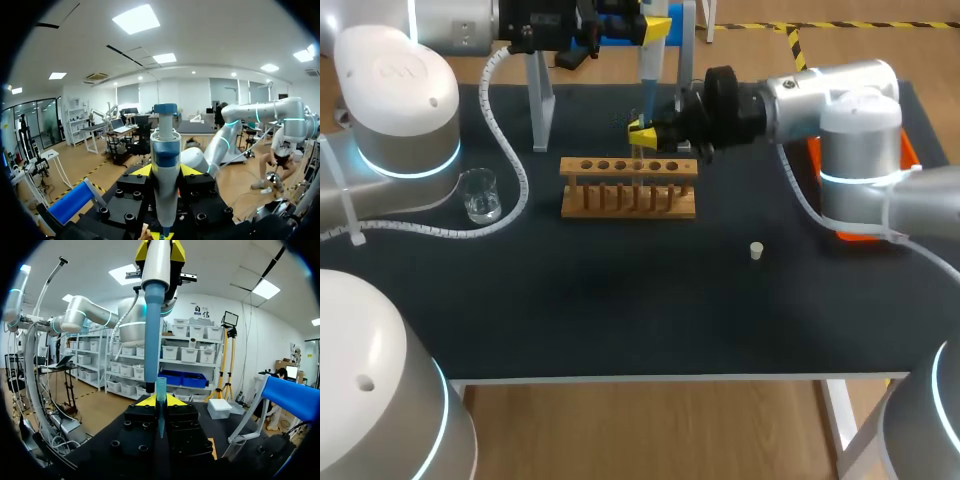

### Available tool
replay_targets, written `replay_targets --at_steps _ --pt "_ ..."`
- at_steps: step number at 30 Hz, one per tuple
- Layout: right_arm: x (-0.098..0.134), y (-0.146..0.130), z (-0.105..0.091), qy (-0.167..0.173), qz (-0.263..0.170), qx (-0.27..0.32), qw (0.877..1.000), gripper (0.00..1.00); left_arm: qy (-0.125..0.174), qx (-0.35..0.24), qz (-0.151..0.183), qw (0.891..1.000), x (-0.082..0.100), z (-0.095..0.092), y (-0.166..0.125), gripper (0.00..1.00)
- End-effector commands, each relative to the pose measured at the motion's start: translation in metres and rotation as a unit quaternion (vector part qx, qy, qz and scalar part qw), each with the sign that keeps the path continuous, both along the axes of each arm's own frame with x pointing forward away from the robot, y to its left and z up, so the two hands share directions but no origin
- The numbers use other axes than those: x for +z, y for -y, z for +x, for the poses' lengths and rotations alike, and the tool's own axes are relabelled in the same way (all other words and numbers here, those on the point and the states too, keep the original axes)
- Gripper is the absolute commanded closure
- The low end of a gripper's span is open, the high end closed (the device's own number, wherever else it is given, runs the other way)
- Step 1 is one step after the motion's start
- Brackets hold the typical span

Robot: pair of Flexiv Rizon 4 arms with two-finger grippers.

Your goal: Invert the test tube, pick up the pipette, mount the tip to pipette, aspirate from beaker and dispense into the tube, eject the tip, return the pipette, and cap with the stopper.

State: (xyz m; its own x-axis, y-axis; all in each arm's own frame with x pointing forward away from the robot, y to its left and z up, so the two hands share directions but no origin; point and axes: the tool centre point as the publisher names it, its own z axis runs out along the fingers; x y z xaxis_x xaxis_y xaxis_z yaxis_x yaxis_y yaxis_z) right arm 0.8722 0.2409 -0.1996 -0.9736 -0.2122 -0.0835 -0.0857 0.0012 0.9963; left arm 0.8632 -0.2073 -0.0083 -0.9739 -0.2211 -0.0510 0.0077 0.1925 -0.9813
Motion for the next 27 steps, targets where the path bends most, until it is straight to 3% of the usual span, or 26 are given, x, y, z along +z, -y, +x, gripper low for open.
replay_targets --at_steps 1,13,27 --pt "-0.011 0.001 -0.003 -0.005 0.004 -0.002 1.0 1.0 0.0 -0.002 -0.001 1.0 0.0 0.001 -0.001 1.0" --pt "-0.018 0.004 -0.007 -0.016 0.013 -0.011 1.0 1.0 0.0 -0.002 -0.001 1.0 0.0 0.001 -0.001 1.0" --pt "-0.002 0.003 -0.005 -0.007 0.021 -0.008 1.0 1.0 0.0 -0.002 -0.001 1.0 0.0 0.001 -0.001 1.0"
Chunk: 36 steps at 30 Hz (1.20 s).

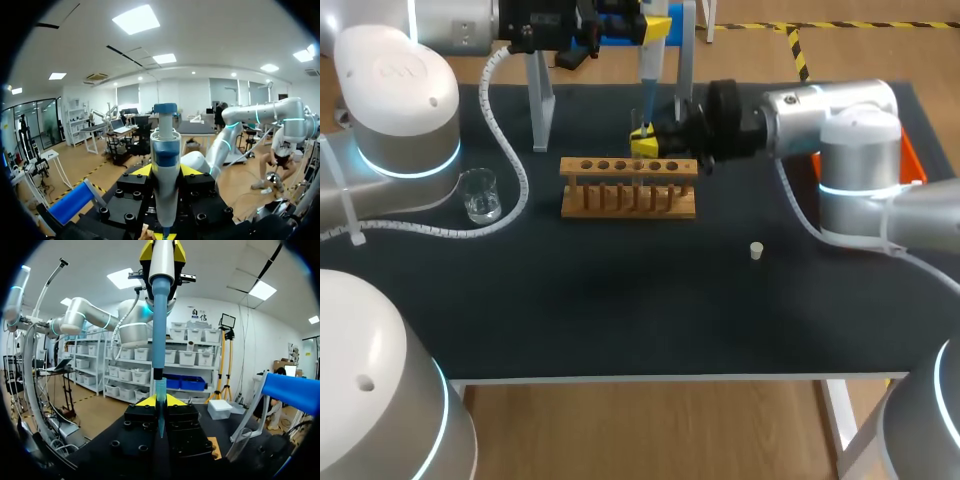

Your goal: Invert the test tube, pick up the pipette, mount the tip to pipette, aspirate from beaker and dispense into the tube, eject the tip, return the pipette, and cap with the stopper.

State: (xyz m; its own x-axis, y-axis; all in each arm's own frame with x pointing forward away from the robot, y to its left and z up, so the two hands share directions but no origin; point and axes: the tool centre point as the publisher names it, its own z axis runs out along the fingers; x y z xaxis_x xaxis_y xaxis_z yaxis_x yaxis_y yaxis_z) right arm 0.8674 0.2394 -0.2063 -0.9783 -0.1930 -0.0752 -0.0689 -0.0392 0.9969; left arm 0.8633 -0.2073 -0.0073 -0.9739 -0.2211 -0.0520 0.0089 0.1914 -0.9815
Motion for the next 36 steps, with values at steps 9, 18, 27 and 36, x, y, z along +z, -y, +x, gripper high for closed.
replay_targets --at_steps 9,18,27,36 --pt "0.005 0.003 -0.001 0.003 0.001 0.0 1.0 1.0 0.0 -0.002 0.0 1.0 -0.001 0.001 -0.001 1.0" --pt "-0.006 0.004 -0.004 -0.005 -0.005 0.001 1.0 1.0 0.0 -0.002 0.0 1.0 -0.001 0.001 -0.001 1.0" --pt "0.0 0.003 -0.002 -0.003 -0.003 0.002 1.0 1.0 0.0 -0.002 0.0 1.0 -0.001 0.001 -0.001 1.0" --pt "0.006 0.005 -0.002 0.003 -0.001 0.001 1.0 1.0 0.0 -0.002 0.0 1.0 -0.001 0.001 -0.001 1.0"
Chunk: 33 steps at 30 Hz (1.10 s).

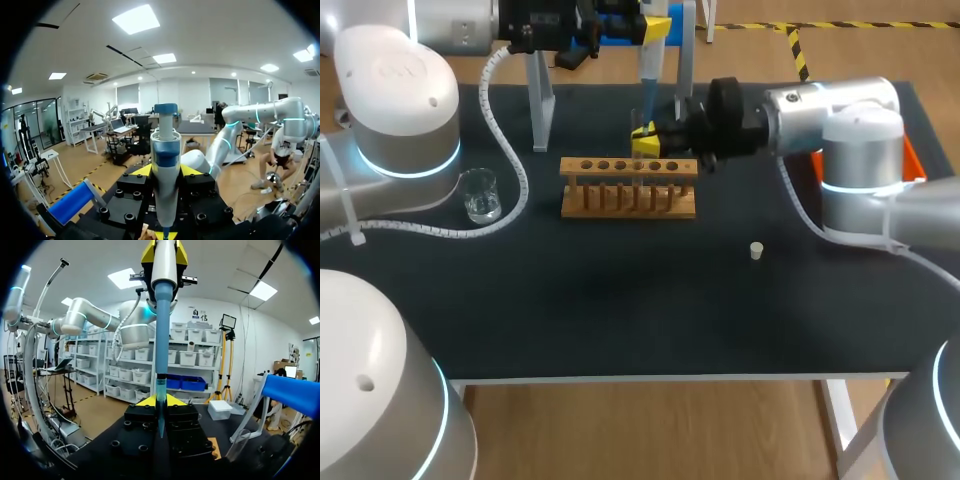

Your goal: Invert the test tube, pick up the pipette, mount the tip to pipette, aspirate from beaker and dispense into the tube, eject the tip, return the pipette, and cap with the stopper.

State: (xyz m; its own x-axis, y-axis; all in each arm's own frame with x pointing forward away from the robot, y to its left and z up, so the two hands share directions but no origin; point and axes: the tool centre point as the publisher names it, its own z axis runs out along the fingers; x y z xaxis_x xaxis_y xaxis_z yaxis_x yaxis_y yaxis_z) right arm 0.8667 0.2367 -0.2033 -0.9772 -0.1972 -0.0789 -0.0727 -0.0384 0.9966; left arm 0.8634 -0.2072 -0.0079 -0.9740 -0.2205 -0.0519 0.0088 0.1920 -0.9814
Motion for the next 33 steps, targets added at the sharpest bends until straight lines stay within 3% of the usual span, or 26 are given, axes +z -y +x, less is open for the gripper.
replay_targets --at_steps 1,22,33 --pt "0.003 0.002 -0.001 0.002 0.0 -0.001 1.0 1.0 0.0 -0.002 -0.001 1.0 -0.001 0.0 -0.001 1.0" --pt "0.005 0.0 -0.003 -0.02 0.004 -0.001 1.0 1.0 0.0 -0.002 -0.001 1.0 -0.001 0.0 -0.001 1.0" --pt "0.024 0.0 0.002 -0.01 0.005 0.002 1.0 1.0 0.0 -0.002 -0.001 1.0 -0.001 0.0 -0.001 1.0"
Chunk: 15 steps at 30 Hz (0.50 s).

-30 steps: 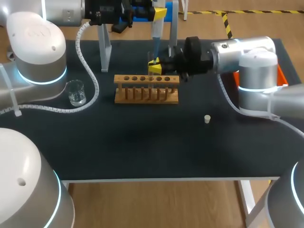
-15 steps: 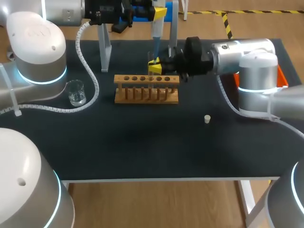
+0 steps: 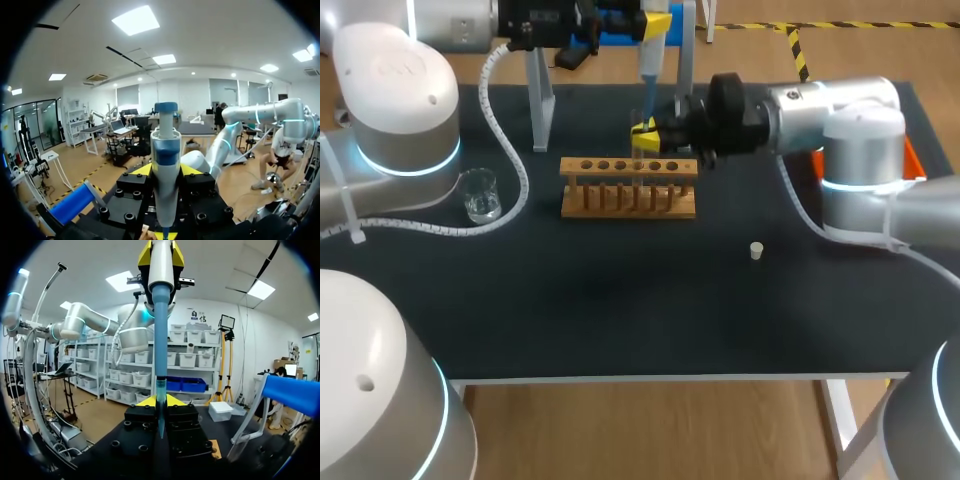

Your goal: Invert the test tube, pick up the pipette, mount the tip to pipette, aspirate from beaker and dispense into the tube, eject the tip, return the pipette, and cap with the stopper.

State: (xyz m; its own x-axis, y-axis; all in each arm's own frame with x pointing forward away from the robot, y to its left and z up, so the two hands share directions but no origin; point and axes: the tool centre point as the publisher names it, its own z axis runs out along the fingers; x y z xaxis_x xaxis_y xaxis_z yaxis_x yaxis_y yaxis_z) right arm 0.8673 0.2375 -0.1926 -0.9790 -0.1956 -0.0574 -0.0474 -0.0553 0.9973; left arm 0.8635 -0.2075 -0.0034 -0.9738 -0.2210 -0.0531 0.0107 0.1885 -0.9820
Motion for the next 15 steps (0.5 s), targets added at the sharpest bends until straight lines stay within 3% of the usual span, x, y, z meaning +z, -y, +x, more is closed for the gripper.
replay_targets --at_steps 1,10,15 --pt "0.016 0.0007 0.0017 0.004 -0.003 0.003 1.0 1.0 -0.001 -0.002 0.001 1.0 -0.0051 0.0003 -0.0013 1.0" --pt "0.0232 0.0018 0.0022 0.012 -0.001 0.005 1.0 1.0 -0.001 -0.002 0.001 1.0 -0.0051 0.0003 -0.0013 1.0" --pt "0.0143 0.0026 -0.0003 0.009 -0.006 0.004 1.0 1.0 -0.001 -0.002 0.001 1.0 -0.0051 0.0003 -0.0013 1.0"
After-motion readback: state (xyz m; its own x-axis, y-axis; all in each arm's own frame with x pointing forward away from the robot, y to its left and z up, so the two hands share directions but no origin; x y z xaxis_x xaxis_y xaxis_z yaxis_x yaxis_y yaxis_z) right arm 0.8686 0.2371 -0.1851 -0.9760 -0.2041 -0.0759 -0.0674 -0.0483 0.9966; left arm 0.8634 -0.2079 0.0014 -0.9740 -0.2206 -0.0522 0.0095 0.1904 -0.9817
